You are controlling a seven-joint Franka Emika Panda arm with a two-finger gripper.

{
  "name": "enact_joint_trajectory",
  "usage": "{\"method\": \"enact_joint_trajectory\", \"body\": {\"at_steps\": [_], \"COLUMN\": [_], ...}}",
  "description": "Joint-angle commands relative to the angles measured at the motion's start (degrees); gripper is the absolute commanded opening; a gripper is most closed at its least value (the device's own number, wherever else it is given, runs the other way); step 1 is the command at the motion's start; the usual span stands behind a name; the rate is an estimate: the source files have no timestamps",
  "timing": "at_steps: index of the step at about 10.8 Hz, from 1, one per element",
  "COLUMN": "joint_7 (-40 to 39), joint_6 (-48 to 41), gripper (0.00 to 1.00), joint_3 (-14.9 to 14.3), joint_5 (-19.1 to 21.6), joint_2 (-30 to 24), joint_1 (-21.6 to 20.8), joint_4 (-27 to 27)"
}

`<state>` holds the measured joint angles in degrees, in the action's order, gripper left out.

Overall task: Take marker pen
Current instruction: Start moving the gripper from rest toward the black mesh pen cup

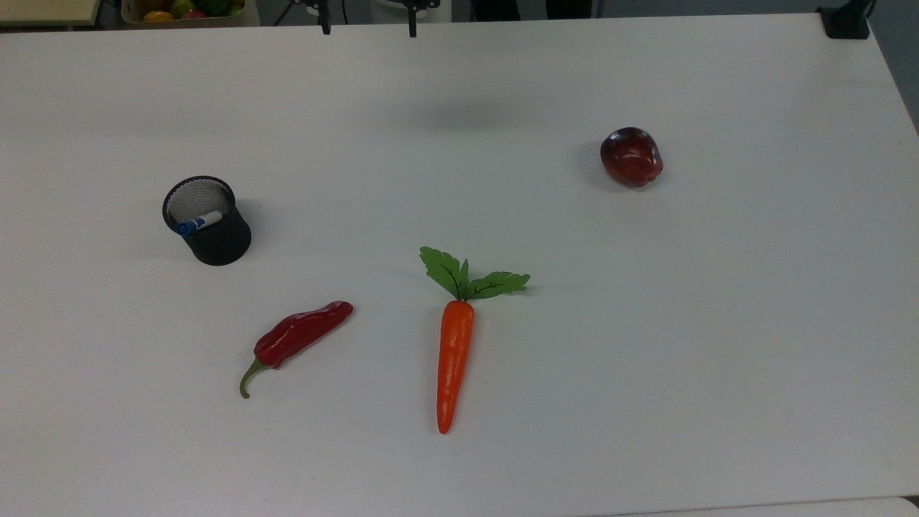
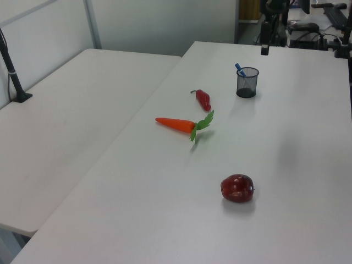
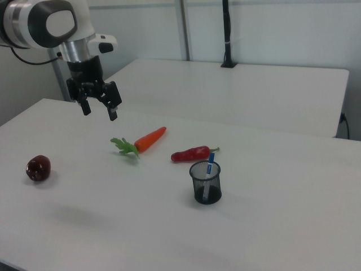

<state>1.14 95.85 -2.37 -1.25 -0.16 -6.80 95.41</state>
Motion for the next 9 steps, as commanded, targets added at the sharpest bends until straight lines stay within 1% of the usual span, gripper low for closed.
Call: {"method": "enact_joint_trajectory", "body": {"at_steps": [1, 2, 3, 6, 7, 9], "joint_7": [-1.84, -3.06, -5.16, -9.03, -10.7, -15.09], "joint_6": [-0.05, 0.39, 0.65, 0.92, 1.27, 8.0], "gripper": [1.0, 1.0, 1.0, 1.0, 1.0, 1.0], "joint_3": [-1.24, -1.41, -1.76, -1.77, -1.77, -1.77], "joint_5": [0.55, 0.2, 0.2, 0.11, 0.02, 0.11], "joint_2": [-0.36, 0.25, 1.12, 6.83, 8.5, 10.61], "joint_1": [-0.76, -0.59, 0.02, 5.9, 7.92, 12.05], "joint_4": [0.47, 0.39, -1.09, -6.02, -6.2, -6.65]}}
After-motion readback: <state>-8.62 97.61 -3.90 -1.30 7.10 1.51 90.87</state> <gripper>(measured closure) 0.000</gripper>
